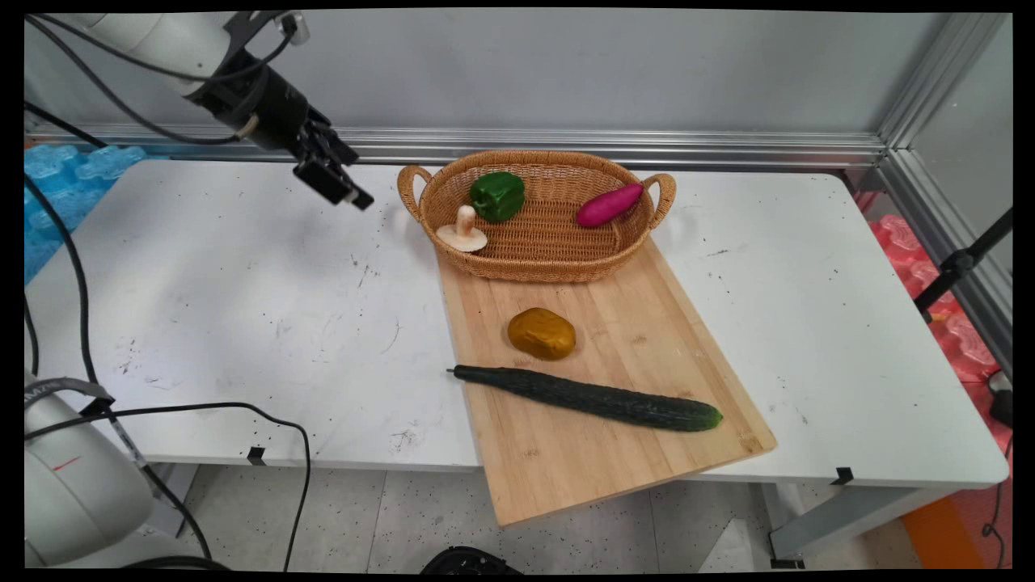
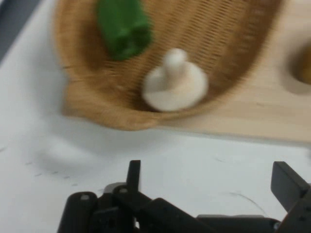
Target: Pick up the potato from the cutting board
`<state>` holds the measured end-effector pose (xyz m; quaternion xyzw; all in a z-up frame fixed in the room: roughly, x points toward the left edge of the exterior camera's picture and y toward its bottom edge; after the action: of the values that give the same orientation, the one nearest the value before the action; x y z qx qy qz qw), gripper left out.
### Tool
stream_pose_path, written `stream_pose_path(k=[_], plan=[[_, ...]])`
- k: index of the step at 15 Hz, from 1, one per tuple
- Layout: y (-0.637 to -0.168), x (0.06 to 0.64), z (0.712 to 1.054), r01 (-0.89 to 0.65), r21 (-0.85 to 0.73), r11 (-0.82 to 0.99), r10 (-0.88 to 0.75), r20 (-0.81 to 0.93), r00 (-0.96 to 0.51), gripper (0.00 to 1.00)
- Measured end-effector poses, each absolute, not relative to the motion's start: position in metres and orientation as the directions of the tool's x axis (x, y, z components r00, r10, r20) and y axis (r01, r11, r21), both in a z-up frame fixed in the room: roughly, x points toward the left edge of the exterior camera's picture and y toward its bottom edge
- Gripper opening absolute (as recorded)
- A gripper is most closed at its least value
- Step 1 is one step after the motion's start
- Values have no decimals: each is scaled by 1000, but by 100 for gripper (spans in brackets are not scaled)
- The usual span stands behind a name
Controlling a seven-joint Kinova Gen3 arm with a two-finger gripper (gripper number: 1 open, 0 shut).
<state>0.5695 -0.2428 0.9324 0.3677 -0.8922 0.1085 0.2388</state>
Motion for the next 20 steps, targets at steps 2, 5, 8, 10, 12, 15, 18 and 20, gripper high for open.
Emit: stream_pose_path(k=[2, 5, 8, 10, 12, 15, 18, 20], plan=[[-237, 558, 932, -641, -7, 767, -555, 493, -670, 100], [-234, 540, 930, -567, 7, 824, -499, 484, -719, 100], [-237, 516, 924, -483, 13, 875, -430, 476, -767, 100], [-242, 498, 918, -417, 11, 909, -373, 471, -799, 100], [-249, 479, 909, -357, 12, 934, -321, 467, -824, 100], [-257, 459, 898, -303, 11, 953, -274, 462, -844, 100], [-268, 436, 884, -252, 6, 968, -227, 455, -861, 100], [-276, 420, 872, -217, 3, 976, -196, 448, -872, 100]])
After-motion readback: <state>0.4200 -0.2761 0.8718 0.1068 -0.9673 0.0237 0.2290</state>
